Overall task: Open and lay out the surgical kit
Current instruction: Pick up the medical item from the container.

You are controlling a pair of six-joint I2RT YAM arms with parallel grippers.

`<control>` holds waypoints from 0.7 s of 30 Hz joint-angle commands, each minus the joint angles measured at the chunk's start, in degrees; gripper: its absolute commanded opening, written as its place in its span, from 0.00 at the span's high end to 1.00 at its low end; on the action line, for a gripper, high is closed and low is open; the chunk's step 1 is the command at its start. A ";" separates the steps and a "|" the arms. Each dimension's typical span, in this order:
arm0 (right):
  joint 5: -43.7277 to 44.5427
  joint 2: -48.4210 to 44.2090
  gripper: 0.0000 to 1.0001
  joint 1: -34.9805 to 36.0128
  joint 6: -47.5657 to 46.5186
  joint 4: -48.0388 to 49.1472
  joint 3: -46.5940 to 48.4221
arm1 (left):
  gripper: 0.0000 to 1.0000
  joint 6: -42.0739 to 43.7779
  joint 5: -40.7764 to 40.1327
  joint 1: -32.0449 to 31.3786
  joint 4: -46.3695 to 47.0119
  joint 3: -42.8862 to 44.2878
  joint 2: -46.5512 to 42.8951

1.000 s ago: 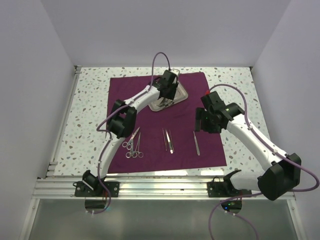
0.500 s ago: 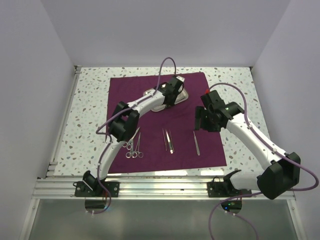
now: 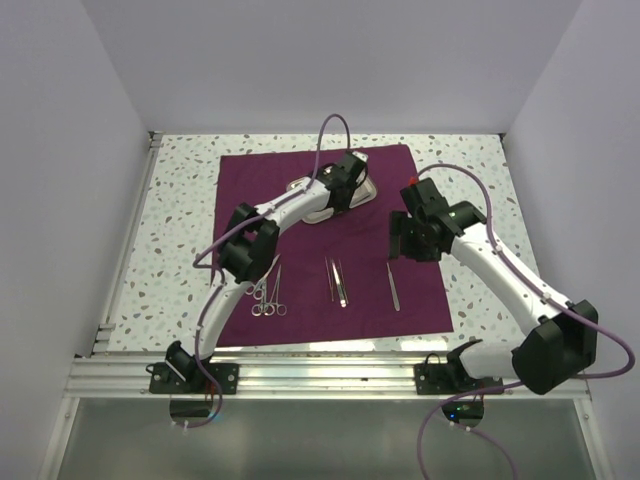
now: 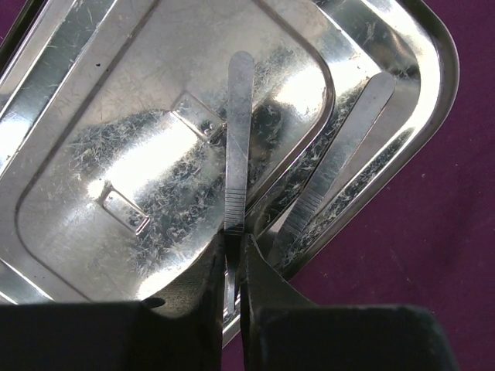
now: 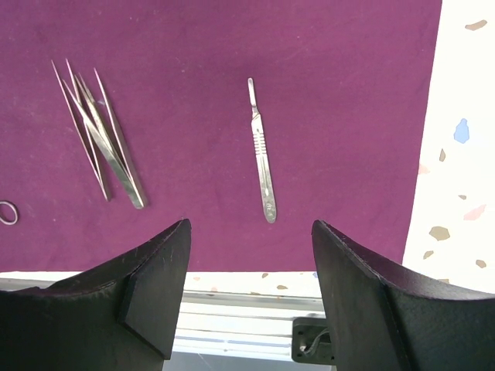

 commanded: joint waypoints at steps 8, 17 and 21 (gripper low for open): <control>0.09 2.05 0.32 -0.71 -2.30 1.24 3.20 | 1.00 -2.33 11.47 -0.08 -10.97 -8.63 4.51; -2.45 4.25 0.32 -0.71 -2.21 2.99 4.43 | 1.00 -4.70 14.98 0.44 -11.93 0.32 -3.22; -2.72 5.05 0.32 -0.71 -2.21 3.26 5.13 | 1.00 -5.93 15.78 1.14 -11.40 2.00 -6.38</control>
